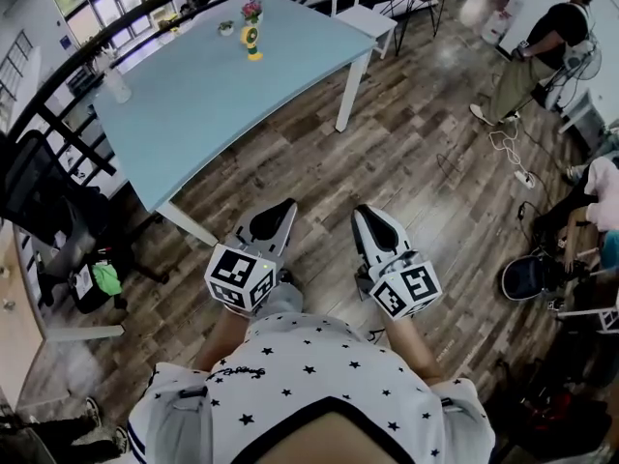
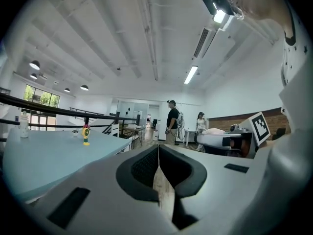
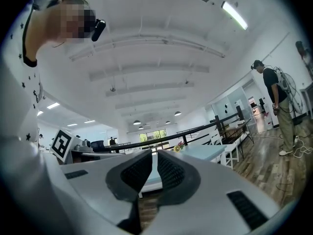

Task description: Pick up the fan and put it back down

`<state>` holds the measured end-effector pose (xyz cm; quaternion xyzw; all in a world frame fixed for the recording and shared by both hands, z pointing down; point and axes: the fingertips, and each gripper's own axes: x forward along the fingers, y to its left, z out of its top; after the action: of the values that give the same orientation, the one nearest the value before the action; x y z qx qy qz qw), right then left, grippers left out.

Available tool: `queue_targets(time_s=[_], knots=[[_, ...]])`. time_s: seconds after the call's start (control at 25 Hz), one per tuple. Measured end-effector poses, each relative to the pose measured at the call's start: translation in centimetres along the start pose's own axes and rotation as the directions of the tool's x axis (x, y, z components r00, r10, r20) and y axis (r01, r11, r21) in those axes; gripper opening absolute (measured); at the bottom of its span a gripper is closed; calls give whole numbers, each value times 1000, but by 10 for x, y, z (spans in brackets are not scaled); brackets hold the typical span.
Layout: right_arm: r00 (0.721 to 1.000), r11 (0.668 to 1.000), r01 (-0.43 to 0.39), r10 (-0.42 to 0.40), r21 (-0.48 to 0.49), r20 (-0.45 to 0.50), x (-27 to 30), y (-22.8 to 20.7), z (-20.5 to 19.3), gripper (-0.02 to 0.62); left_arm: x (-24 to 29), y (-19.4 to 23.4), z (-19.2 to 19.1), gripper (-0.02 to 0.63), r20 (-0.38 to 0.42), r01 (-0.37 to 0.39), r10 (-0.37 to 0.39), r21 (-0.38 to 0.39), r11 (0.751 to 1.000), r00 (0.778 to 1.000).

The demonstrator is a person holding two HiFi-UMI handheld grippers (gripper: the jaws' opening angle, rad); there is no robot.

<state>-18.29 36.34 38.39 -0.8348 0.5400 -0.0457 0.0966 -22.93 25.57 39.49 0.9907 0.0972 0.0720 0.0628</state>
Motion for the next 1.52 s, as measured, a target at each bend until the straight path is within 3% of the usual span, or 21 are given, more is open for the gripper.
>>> queue_targets(time_s=[0.8,1.24,1.52], knots=[[996,998,56,-56,0,-71,112,-24,-9,55,47,111,4,29,-35,34,-35,-32,999,999],[995,1000,14,-16,-24,-98,188,-14,-18,71,37,189,8,29,-12,-37,37,-47,998,999],[993,999,-20,15,-41,-117,213,-15,-21,81,35,211,4,29,-10,-83,82,-69,994,997]])
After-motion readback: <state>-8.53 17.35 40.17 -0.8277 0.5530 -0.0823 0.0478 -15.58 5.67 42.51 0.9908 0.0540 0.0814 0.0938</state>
